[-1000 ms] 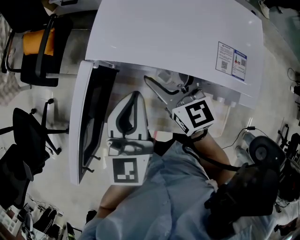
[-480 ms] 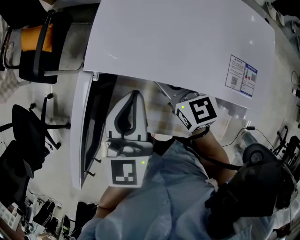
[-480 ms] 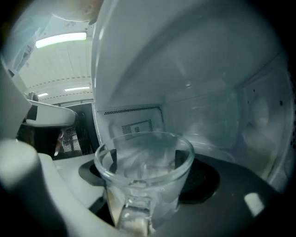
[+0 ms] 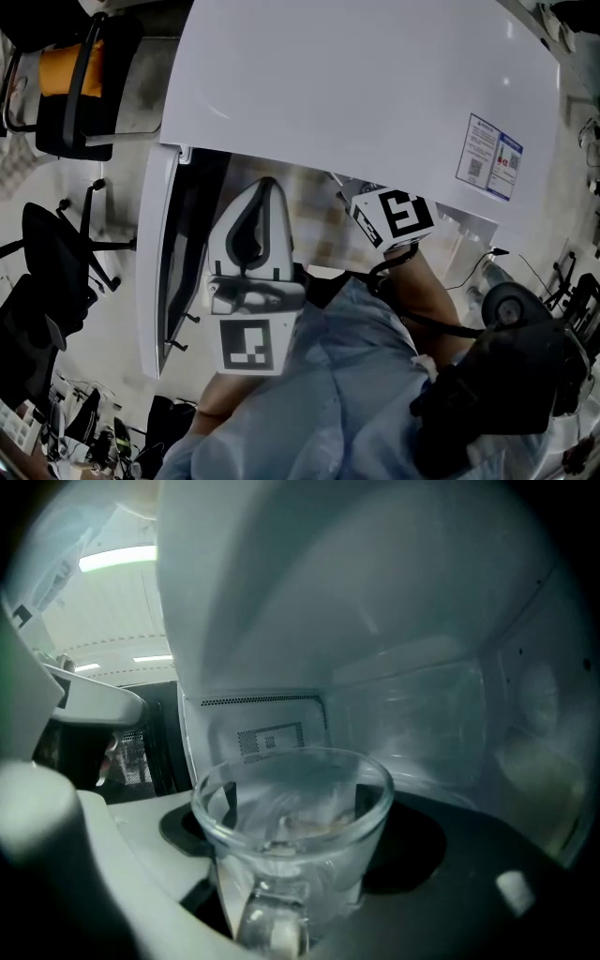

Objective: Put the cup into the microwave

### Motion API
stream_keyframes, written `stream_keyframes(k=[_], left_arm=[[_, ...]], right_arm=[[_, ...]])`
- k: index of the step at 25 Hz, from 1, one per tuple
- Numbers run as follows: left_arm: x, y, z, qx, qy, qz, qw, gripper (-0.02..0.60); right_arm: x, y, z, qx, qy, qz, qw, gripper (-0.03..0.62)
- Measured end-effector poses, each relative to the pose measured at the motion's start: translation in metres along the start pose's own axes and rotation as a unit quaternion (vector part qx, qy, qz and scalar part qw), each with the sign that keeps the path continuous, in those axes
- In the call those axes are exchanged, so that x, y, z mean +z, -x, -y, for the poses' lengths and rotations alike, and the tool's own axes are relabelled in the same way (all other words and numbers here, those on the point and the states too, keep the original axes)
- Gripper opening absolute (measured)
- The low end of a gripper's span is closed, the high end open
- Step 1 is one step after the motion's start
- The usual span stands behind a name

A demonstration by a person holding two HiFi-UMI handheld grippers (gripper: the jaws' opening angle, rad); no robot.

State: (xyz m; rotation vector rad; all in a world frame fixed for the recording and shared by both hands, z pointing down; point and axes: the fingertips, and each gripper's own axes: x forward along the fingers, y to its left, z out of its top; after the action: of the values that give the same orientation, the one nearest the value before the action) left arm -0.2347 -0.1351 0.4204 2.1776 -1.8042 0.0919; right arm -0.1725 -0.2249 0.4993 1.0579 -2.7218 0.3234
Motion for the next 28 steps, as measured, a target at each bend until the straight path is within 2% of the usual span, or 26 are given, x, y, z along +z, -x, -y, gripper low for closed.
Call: stream_keyframes(k=[7,12,28], left_arm=[[0.000,0.008,0.002,0.001,-0.001,-0.003,1.0000,0.008],[-0.001,0.017,0.004,0.002,-0.001,-0.004,1.0000,0.008],[0.001,0.052,0.016,-0.001,0.001,-0.015,0.9999,0.008]], right_arm=[[0.001,0.001,0.001,-0.004,0.001,0.012,1.000,0.402],[-0.014,0.006,0.003,-0.020,-0.002,-0.007,1.000,0.403],[-0.013,0.054,-0.008,-0.057,0.008,-0.031,0.998,0.419]])
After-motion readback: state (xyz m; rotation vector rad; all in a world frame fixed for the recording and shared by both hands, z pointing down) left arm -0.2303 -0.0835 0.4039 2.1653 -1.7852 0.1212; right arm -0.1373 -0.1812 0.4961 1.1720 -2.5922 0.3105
